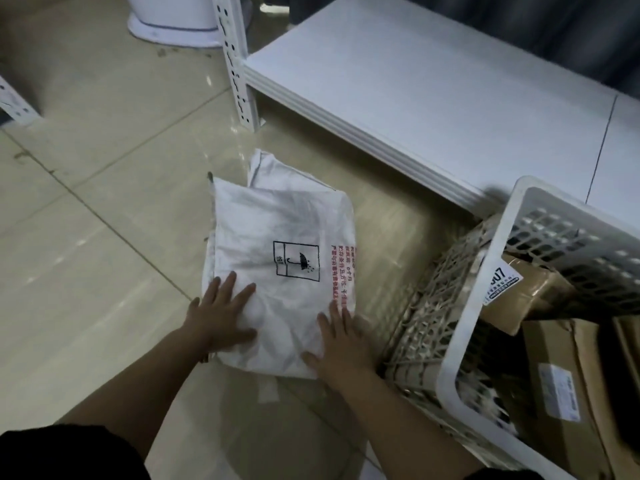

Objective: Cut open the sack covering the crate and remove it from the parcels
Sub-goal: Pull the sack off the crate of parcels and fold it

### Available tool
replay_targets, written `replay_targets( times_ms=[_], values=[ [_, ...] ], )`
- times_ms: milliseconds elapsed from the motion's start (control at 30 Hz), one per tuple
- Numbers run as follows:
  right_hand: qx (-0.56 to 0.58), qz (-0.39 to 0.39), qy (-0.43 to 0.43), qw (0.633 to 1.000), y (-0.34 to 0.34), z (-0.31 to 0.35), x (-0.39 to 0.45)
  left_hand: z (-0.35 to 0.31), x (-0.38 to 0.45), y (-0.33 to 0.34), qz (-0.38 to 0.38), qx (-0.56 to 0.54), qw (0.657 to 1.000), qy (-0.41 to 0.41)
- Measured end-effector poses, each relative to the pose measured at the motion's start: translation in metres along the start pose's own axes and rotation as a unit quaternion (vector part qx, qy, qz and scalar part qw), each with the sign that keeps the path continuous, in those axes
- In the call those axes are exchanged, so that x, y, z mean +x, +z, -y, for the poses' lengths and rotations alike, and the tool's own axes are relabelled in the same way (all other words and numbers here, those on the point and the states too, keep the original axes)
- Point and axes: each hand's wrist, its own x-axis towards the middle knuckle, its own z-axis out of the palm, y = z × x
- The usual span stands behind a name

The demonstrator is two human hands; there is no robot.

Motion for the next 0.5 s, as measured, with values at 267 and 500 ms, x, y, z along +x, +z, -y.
replay_targets(
  times_ms=[267,500],
  values=[
    [-0.024,-0.062,0.025,0.998,-0.004,0.0,0.002,0.002,-0.043,0.03,-0.192,0.146,0.958,0.154],
    [-0.054,-0.17,-0.014,0.984,-0.006,0.004,0.005,0.0,-0.003,0.015,-0.136,0.08,0.987,0.037]
  ],
)
